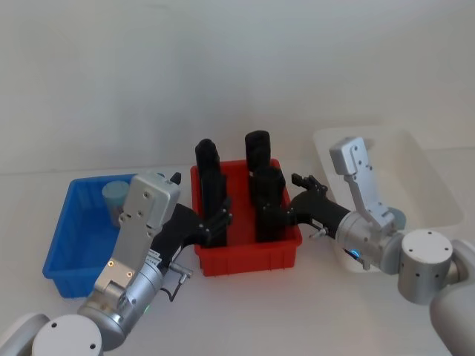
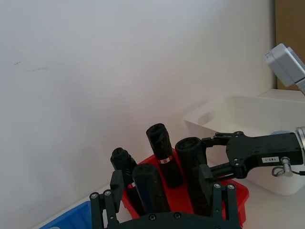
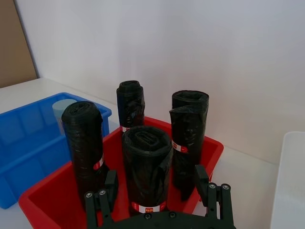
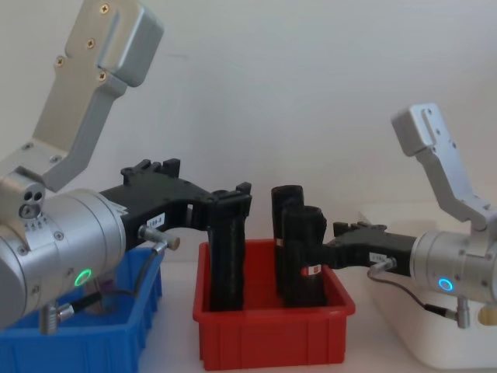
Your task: Pick the cotton swabs from the blue box and place them into the white box.
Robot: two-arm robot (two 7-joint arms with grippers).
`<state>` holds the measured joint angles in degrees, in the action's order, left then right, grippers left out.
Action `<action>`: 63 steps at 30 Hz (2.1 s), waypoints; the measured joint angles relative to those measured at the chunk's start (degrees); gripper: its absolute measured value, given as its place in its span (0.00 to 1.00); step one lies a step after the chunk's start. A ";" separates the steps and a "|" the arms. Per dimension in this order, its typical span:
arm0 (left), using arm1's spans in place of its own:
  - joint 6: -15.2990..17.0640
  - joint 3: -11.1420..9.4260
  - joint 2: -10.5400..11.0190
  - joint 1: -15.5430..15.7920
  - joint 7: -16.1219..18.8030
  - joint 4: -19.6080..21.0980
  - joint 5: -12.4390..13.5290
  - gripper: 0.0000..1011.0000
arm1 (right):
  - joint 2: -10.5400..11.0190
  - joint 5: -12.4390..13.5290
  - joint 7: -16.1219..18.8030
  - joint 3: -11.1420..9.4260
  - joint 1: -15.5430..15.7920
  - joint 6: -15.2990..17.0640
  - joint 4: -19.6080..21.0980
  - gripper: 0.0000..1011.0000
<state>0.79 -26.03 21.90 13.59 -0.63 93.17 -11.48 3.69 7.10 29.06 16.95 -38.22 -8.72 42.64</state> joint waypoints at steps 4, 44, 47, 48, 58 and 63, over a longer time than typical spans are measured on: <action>0.00 0.00 0.00 0.00 0.00 0.00 0.00 0.99 | -0.77 -0.08 0.84 0.29 -1.98 -1.19 -3.51 0.99; 0.00 0.00 0.00 0.00 0.00 0.00 0.00 0.99 | -5.10 0.03 3.95 0.56 -13.05 -11.04 -22.54 0.41; 0.00 0.00 0.00 0.00 0.00 0.00 0.00 0.99 | -4.22 0.47 3.78 0.21 -10.66 -9.18 -17.03 0.39; 0.00 0.00 0.00 0.00 0.00 0.00 0.00 0.99 | -3.94 0.59 3.72 0.08 -9.90 -8.77 -15.27 0.38; 0.00 0.00 0.00 0.00 0.00 0.00 0.00 0.99 | -1.19 2.64 1.60 -0.92 -2.34 -3.61 1.93 0.35; 0.00 0.00 0.00 0.00 0.00 0.00 0.00 0.99 | 0.16 3.73 -0.51 -1.43 1.32 -1.52 9.62 0.35</action>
<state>0.80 -26.03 21.89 13.59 -0.62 93.17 -11.48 3.85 10.84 28.55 15.52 -36.90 -10.24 52.26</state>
